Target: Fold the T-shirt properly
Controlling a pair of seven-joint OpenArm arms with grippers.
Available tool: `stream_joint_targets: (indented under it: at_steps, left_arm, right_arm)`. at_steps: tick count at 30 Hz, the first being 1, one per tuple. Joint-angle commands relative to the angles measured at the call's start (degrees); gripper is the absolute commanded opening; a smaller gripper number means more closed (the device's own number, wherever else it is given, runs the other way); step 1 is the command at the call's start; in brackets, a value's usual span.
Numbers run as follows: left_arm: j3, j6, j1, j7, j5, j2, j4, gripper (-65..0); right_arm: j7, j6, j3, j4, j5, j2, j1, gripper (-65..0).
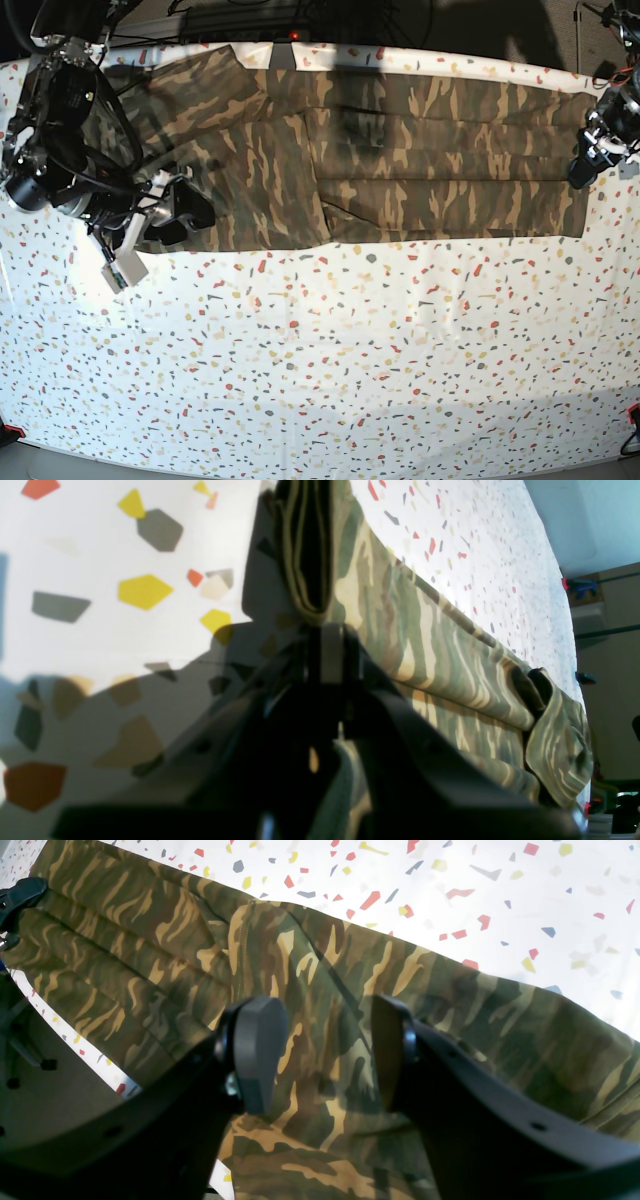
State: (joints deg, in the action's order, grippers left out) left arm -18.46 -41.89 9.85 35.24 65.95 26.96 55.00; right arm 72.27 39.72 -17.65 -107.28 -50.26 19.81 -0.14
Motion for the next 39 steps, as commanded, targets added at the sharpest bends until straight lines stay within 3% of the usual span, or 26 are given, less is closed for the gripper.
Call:
stream_joint_targets:
  at_steps: [1, 7, 13, 18, 25, 29, 35, 39]
  left_arm:
    - [1.5, 1.9, 0.6, 5.6, -0.5, -2.5, -1.0, -65.0]
    - [0.3, 1.9, 0.6, 3.3, -0.5, -1.6, -1.0, -65.0]
    - [-6.8, 1.9, 0.6, 3.1, -1.1, -0.5, -1.0, -65.0]
    - [-12.5, 1.9, 0.6, 1.9, -6.4, 2.5, -1.0, -65.0]
    - [-14.1, 1.9, 0.6, 1.8, -6.4, 7.3, -1.0, -65.0]
    - [-14.1, 1.9, 0.5, -1.3, -6.3, 8.3, -0.9, -65.0]
    - [-14.1, 1.9, 0.5, -1.1, -0.6, 8.5, 1.4, -65.0]
    - [-14.1, 1.9, 0.5, 4.0, 3.4, 8.5, 8.1, -65.0]
  right_arm:
    - [-1.1, 0.3, -0.3, -1.0, -1.4, 0.6, 0.9, -34.2]
    - [-1.1, 0.3, -0.3, -1.0, -1.4, 0.7, 0.9, -34.2]
    - [-1.1, 0.3, -0.3, -1.0, -1.4, 0.7, 0.9, -34.2]
    - [-1.1, 0.3, -0.3, -1.0, -2.7, 0.7, 0.9, -34.2]
    - [-1.0, 0.3, -0.3, -1.0, -5.9, 0.6, 0.9, -34.2]
    - [-1.1, 0.3, -0.3, -1.0, -5.9, 0.6, 0.9, -34.2]
    - [-1.1, 0.3, -0.3, -1.0, -5.9, 0.6, 0.9, -34.2]
    - [-1.1, 0.3, -0.3, -1.0, -5.9, 0.7, 0.9, -34.2]
